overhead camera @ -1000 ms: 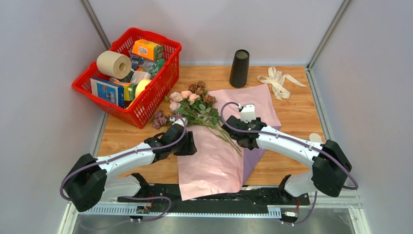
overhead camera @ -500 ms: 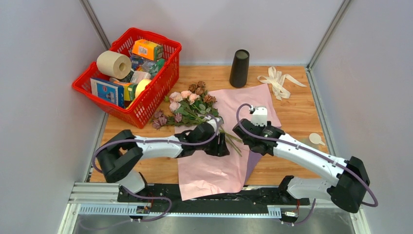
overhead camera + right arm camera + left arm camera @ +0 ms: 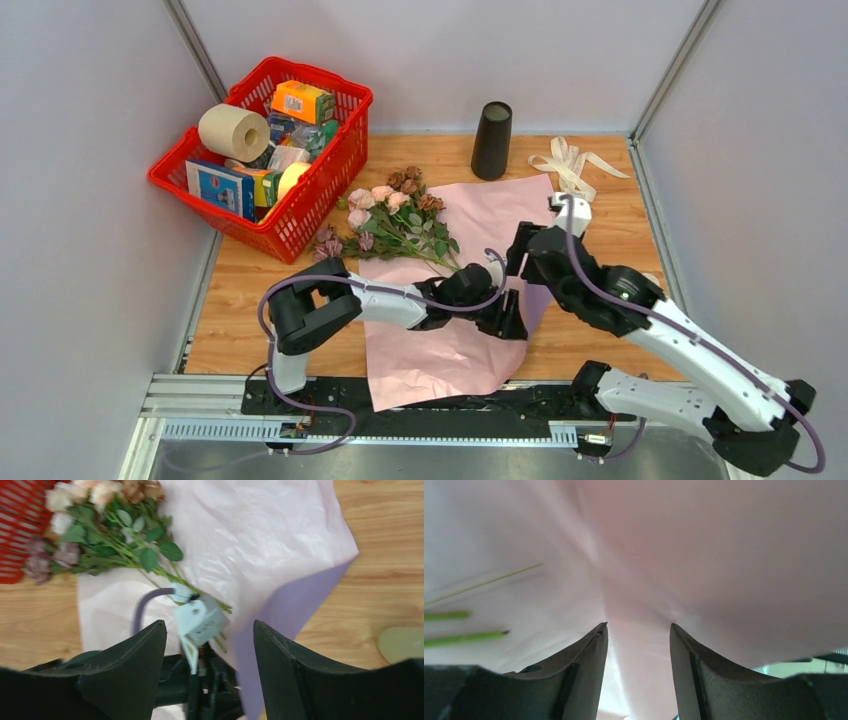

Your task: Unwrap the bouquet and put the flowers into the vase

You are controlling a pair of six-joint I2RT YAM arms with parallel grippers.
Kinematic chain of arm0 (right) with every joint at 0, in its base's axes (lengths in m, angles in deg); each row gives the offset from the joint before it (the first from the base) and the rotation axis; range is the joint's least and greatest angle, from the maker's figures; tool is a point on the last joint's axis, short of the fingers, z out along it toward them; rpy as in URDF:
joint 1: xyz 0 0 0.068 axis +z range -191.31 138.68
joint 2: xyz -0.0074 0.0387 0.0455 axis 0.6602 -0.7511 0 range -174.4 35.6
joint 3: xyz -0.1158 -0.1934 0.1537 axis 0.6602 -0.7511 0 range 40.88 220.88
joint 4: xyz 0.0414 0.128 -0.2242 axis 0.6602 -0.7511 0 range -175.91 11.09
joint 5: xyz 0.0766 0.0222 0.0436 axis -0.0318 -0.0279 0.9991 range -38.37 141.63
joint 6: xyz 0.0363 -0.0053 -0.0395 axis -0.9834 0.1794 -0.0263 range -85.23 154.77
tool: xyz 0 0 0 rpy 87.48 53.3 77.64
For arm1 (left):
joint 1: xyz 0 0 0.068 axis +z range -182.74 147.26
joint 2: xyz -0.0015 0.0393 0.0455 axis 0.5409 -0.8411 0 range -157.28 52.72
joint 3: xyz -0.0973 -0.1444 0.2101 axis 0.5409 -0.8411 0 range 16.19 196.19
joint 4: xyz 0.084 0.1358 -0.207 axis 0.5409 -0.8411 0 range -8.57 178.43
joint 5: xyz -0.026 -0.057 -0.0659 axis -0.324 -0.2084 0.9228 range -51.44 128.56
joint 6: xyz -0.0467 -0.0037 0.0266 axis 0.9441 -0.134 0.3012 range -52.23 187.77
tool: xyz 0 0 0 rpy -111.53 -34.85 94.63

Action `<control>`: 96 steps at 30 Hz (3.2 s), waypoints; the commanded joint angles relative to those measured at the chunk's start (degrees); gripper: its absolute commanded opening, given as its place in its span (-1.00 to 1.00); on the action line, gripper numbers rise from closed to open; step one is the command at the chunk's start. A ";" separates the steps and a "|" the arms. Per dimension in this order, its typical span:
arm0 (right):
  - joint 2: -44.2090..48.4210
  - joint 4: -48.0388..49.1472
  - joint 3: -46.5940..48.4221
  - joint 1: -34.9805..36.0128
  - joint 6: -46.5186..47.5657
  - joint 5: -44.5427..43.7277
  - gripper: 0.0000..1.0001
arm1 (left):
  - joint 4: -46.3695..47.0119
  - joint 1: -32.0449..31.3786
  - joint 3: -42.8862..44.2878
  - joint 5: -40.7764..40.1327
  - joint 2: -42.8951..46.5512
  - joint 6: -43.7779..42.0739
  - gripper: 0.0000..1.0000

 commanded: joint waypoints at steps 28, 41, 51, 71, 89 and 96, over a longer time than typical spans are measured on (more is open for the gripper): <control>12.69 16.98 -9.42 0.15 2.84 8.83 0.38 | -4.33 -7.79 8.27 -6.04 -5.34 -3.70 0.10; 12.60 19.17 -4.50 0.24 7.93 5.05 1.00 | -19.10 -6.21 0.38 -35.84 21.11 -8.18 0.49; 8.48 26.56 -10.65 0.24 11.70 5.49 1.00 | -42.61 9.33 -6.42 -42.34 44.49 -9.76 0.50; -26.57 50.11 -11.01 -7.66 28.85 23.85 0.28 | -65.50 16.65 -5.19 -46.21 61.20 -24.26 0.43; -45.67 53.63 -3.62 -14.62 29.12 40.03 -0.36 | -66.12 16.65 -7.91 -49.73 67.80 -24.53 0.45; -48.13 53.72 -2.74 -14.62 29.20 37.83 -0.43 | -66.47 16.65 -7.91 -50.61 67.09 -24.18 0.45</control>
